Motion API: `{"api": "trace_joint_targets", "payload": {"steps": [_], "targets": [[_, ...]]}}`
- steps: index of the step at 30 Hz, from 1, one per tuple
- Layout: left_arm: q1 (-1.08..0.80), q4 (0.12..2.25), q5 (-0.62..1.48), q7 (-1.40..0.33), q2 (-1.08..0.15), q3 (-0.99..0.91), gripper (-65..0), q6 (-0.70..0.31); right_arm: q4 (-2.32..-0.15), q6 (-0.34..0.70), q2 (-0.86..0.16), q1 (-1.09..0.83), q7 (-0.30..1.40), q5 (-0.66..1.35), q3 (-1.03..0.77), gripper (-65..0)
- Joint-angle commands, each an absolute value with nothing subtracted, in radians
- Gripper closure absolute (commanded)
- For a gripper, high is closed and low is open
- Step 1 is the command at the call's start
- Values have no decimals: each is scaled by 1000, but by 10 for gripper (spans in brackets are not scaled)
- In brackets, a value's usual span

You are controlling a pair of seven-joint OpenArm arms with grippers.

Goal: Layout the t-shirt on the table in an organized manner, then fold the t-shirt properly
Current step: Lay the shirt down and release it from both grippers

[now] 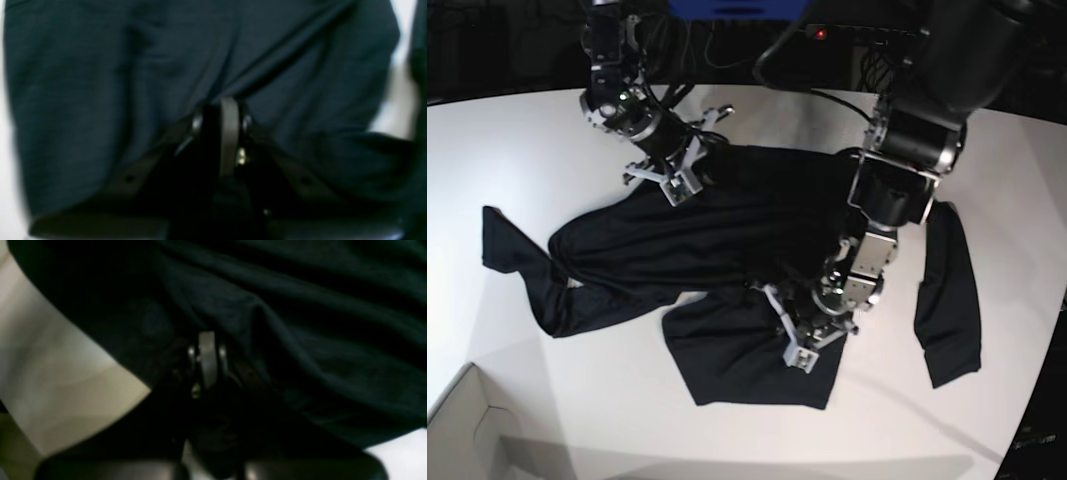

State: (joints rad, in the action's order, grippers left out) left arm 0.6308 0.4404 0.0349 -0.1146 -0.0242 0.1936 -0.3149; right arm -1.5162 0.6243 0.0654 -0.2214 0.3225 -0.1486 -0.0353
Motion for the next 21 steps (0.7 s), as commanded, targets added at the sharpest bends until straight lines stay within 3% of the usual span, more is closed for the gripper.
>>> {"api": "trace_joint_targets", "payload": {"steps": [1,14,21], "targets": [[650,446,35,-119,-48,173,-70,-300,-1498,607,45,-209,355,-180,-54,0],[519,484,36,-137,-228,-81,-69,-311,-1328,607,-114,-131,300,-179,-265,0],[275,855,36,-272,-239,-254,-70,-312,-1228,607,-174,-30,305,-182,-354,0]]}}
